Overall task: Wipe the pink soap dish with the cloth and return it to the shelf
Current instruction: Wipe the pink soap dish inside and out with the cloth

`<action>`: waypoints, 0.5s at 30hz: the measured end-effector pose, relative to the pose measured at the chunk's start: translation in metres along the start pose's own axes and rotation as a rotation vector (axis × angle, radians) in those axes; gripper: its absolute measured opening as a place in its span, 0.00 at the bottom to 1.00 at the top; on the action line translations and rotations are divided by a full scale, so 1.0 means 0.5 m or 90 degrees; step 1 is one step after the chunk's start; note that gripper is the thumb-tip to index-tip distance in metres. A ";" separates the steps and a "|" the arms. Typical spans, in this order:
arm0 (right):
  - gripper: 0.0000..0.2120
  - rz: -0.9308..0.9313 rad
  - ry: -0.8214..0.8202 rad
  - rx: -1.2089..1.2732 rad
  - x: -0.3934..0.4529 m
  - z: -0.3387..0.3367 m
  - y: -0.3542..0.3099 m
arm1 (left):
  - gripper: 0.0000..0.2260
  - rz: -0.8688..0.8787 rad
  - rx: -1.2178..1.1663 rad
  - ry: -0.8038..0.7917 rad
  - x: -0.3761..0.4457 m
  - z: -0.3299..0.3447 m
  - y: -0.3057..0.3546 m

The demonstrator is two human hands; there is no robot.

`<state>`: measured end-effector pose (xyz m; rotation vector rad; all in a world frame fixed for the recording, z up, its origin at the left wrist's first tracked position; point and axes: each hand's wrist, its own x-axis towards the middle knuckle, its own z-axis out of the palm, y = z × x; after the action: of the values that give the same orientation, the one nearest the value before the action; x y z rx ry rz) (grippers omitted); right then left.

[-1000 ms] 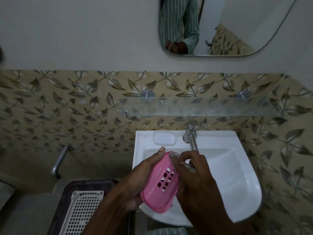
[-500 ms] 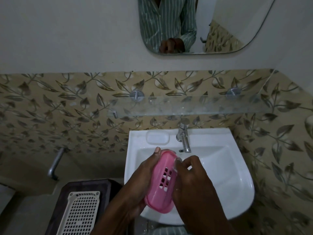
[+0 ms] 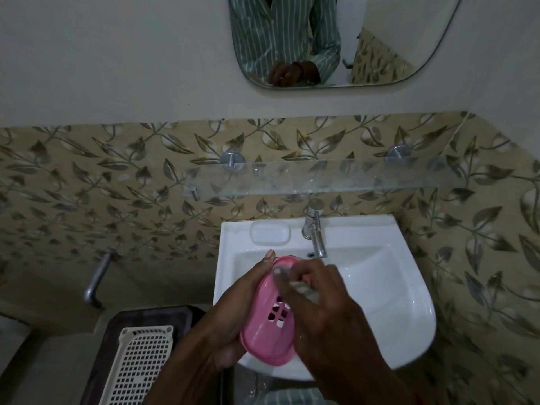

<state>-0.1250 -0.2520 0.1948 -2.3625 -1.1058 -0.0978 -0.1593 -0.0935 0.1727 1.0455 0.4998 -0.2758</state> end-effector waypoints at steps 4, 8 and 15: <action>0.33 0.097 0.022 -0.034 0.002 0.009 0.001 | 0.24 0.039 0.015 0.036 0.000 0.002 0.002; 0.25 0.170 0.019 0.043 -0.012 0.026 0.000 | 0.22 0.072 0.019 0.033 0.002 0.007 0.006; 0.08 0.195 0.138 0.298 0.016 -0.005 -0.011 | 0.25 0.062 0.039 0.030 -0.003 0.004 0.012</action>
<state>-0.1233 -0.2448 0.2014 -2.0102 -0.5783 0.0151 -0.1575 -0.0925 0.1789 1.1345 0.4848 -0.1818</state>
